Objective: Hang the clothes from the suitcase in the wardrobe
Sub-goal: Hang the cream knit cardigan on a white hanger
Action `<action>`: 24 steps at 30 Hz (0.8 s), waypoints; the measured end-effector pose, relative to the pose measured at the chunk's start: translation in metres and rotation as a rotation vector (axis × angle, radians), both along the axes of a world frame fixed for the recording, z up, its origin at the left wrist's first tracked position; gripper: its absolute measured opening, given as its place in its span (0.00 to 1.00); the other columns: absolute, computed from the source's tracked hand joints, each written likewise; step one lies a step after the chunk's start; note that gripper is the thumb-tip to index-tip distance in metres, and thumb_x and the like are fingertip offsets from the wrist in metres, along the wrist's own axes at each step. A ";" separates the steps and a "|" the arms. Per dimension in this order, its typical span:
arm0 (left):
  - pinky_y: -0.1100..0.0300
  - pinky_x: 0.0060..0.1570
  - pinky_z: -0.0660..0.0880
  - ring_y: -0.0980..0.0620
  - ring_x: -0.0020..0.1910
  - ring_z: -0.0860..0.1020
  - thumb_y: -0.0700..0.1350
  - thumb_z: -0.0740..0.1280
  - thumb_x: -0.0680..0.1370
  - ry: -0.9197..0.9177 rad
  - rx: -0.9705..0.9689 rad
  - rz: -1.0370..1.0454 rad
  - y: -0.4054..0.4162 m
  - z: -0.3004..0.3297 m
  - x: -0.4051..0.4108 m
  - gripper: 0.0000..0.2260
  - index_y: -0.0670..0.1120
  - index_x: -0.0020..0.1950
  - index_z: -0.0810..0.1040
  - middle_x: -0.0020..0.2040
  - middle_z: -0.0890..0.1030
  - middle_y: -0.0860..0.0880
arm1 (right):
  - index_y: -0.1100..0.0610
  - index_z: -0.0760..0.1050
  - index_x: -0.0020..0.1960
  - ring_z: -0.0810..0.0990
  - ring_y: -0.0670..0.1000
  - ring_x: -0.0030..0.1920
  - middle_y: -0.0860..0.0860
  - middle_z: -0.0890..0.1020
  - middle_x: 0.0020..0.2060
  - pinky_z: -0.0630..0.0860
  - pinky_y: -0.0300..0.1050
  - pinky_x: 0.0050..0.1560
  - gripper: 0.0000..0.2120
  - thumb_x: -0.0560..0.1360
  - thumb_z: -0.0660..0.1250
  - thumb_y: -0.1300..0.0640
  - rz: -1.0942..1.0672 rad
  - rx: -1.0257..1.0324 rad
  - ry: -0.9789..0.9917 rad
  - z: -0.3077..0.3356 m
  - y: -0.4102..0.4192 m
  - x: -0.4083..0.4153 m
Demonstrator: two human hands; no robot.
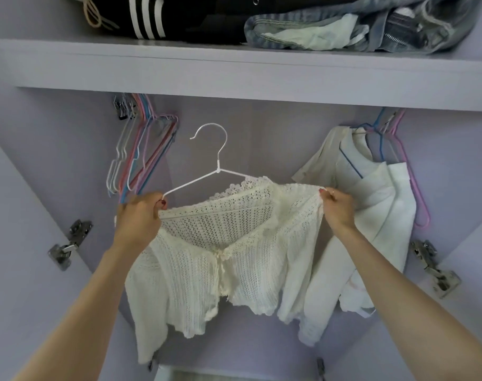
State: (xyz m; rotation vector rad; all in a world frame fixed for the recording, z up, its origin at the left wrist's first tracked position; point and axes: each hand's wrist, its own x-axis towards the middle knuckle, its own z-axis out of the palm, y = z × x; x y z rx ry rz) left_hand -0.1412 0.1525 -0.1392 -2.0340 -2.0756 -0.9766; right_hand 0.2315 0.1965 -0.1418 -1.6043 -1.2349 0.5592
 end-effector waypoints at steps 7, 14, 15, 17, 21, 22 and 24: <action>0.57 0.51 0.56 0.43 0.54 0.72 0.35 0.58 0.79 -0.078 -0.003 0.010 -0.004 0.010 0.002 0.10 0.43 0.43 0.78 0.48 0.80 0.47 | 0.57 0.74 0.60 0.72 0.52 0.58 0.53 0.76 0.53 0.68 0.40 0.54 0.14 0.76 0.61 0.64 0.203 -0.136 -0.300 0.005 0.003 -0.011; 0.56 0.56 0.54 0.44 0.56 0.71 0.35 0.59 0.79 -0.122 -0.041 -0.007 0.005 0.015 0.016 0.11 0.42 0.45 0.80 0.48 0.81 0.49 | 0.60 0.75 0.62 0.76 0.56 0.60 0.55 0.77 0.60 0.70 0.45 0.60 0.16 0.78 0.63 0.55 0.478 -0.069 -0.729 0.017 -0.005 -0.033; 0.56 0.58 0.54 0.44 0.55 0.73 0.35 0.59 0.79 -0.140 -0.051 -0.007 0.005 0.014 0.018 0.10 0.42 0.45 0.80 0.46 0.81 0.49 | 0.62 0.75 0.62 0.76 0.56 0.60 0.55 0.77 0.59 0.69 0.44 0.59 0.16 0.78 0.63 0.55 0.476 -0.076 -0.721 0.017 -0.008 -0.032; 0.55 0.60 0.55 0.44 0.53 0.74 0.35 0.59 0.78 -0.192 -0.081 -0.008 0.006 0.009 0.018 0.11 0.42 0.44 0.80 0.45 0.80 0.48 | 0.62 0.72 0.65 0.74 0.54 0.62 0.55 0.76 0.61 0.68 0.42 0.60 0.17 0.79 0.61 0.56 0.500 -0.103 -0.659 0.018 -0.014 -0.029; 0.49 0.62 0.60 0.41 0.53 0.75 0.34 0.60 0.78 -0.255 -0.108 -0.033 0.010 -0.002 0.021 0.12 0.45 0.41 0.79 0.43 0.79 0.49 | 0.60 0.69 0.68 0.71 0.51 0.66 0.52 0.73 0.64 0.64 0.37 0.59 0.19 0.77 0.62 0.60 0.536 -0.274 -0.403 0.023 -0.017 -0.017; 0.50 0.61 0.59 0.41 0.53 0.75 0.35 0.60 0.78 -0.245 -0.112 -0.033 0.011 -0.003 0.026 0.11 0.45 0.41 0.79 0.43 0.79 0.49 | 0.61 0.70 0.67 0.72 0.51 0.65 0.53 0.74 0.63 0.64 0.36 0.57 0.18 0.77 0.63 0.60 0.525 -0.298 -0.464 0.022 -0.016 -0.012; 0.53 0.60 0.57 0.41 0.53 0.74 0.35 0.60 0.78 -0.234 -0.120 -0.055 0.013 -0.002 0.038 0.12 0.47 0.41 0.79 0.43 0.80 0.49 | 0.62 0.76 0.58 0.75 0.53 0.54 0.55 0.78 0.51 0.66 0.34 0.48 0.11 0.77 0.64 0.58 0.475 -0.272 -0.526 0.019 -0.018 -0.003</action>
